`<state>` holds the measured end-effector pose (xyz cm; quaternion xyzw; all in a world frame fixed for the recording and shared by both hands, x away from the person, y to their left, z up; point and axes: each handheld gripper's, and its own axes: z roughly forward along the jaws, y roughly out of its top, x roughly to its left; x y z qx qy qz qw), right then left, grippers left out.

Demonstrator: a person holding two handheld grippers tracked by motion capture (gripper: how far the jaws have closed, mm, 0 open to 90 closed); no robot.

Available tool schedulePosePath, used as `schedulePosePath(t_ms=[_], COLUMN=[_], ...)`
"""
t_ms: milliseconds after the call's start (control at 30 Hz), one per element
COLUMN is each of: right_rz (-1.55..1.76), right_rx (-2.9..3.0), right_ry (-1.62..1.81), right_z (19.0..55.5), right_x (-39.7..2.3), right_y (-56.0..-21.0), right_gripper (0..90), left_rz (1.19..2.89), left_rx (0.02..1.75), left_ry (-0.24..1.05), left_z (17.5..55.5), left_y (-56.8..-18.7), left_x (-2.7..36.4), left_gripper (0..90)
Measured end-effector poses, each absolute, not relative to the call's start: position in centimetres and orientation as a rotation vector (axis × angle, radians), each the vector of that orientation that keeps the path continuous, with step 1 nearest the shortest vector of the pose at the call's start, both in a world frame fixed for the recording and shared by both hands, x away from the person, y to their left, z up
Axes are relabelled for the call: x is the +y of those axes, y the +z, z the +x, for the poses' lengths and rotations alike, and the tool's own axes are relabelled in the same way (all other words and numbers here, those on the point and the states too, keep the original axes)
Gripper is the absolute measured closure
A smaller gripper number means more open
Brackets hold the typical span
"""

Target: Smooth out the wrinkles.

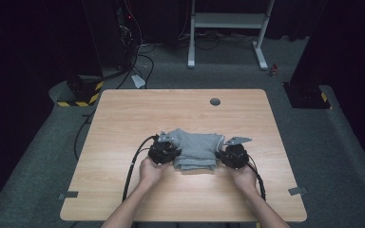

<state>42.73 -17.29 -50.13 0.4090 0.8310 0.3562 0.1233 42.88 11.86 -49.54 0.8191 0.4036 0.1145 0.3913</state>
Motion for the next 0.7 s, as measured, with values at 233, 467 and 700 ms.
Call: schedulePosePath(t_ms=[233,467,700], right_rz=[1.28,1.354,1.342], right_rx=[2.351,2.275,2.265], right_ry=[1.093,1.174,1.169], right_z=[43.3,42.1,41.8], right_x=[-17.8,-17.8,-18.3], right_y=[-50.9,-51.5,-50.7], right_gripper=[83.8,83.1,64.2], left_rz=[2.02,2.016,2.015], left_rx=[1.073,1.069,1.053], left_ry=[0.269,0.24,0.235], left_z=[43.5,43.2,42.9], left_y=[-49.9,-49.5,-49.0], left_x=[11.8,12.1,12.2], left_gripper=[78.4,77.1,56.6])
